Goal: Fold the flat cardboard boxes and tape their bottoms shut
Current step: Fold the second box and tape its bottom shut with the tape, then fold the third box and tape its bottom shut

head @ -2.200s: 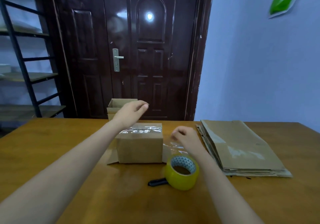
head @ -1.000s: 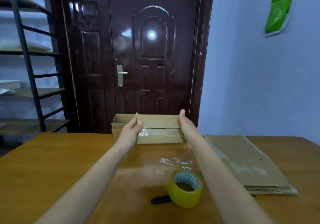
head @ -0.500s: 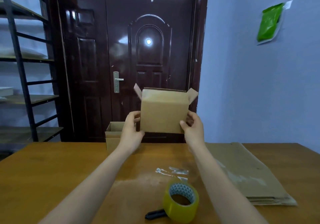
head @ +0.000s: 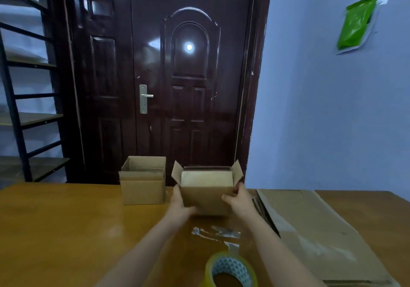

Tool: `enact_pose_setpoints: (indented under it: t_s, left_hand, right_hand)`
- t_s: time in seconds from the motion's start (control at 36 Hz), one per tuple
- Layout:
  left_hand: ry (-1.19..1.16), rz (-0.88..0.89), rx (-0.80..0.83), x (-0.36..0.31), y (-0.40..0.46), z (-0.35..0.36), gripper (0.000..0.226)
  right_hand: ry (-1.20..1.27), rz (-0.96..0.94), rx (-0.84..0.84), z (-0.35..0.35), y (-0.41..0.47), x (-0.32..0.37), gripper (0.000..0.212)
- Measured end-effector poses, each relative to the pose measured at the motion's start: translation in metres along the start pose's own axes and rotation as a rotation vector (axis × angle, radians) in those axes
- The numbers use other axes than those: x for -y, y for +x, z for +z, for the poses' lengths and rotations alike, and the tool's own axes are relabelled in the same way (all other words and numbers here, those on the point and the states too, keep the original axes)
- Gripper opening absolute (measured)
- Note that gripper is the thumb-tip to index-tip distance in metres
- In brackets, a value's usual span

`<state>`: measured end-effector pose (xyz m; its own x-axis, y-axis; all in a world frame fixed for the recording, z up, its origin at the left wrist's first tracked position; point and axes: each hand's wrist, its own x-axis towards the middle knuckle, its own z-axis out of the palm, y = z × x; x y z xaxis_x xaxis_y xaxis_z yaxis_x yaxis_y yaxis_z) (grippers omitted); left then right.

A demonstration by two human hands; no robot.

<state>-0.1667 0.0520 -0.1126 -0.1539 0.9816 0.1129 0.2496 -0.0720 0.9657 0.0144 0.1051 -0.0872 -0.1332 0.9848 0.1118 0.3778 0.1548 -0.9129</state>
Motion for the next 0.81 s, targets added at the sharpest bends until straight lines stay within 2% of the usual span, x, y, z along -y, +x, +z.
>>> enact_pose_setpoints:
  t_s: [0.17, 0.39, 0.81]
  left_hand:
    - [0.057, 0.001, -0.019, 0.032, 0.017, 0.001, 0.102]
    - [0.053, 0.015, -0.082, 0.033, 0.047, 0.001, 0.096]
    - [0.076, -0.043, -0.068, 0.034, 0.063, -0.010, 0.095]
  right_hand:
    - [0.033, 0.070, 0.043, 0.013, 0.016, -0.034, 0.042]
    - [0.026, 0.055, 0.085, 0.027, 0.044, -0.029, 0.047]
    - [-0.014, 0.131, 0.249, 0.042, 0.058, -0.022, 0.073]
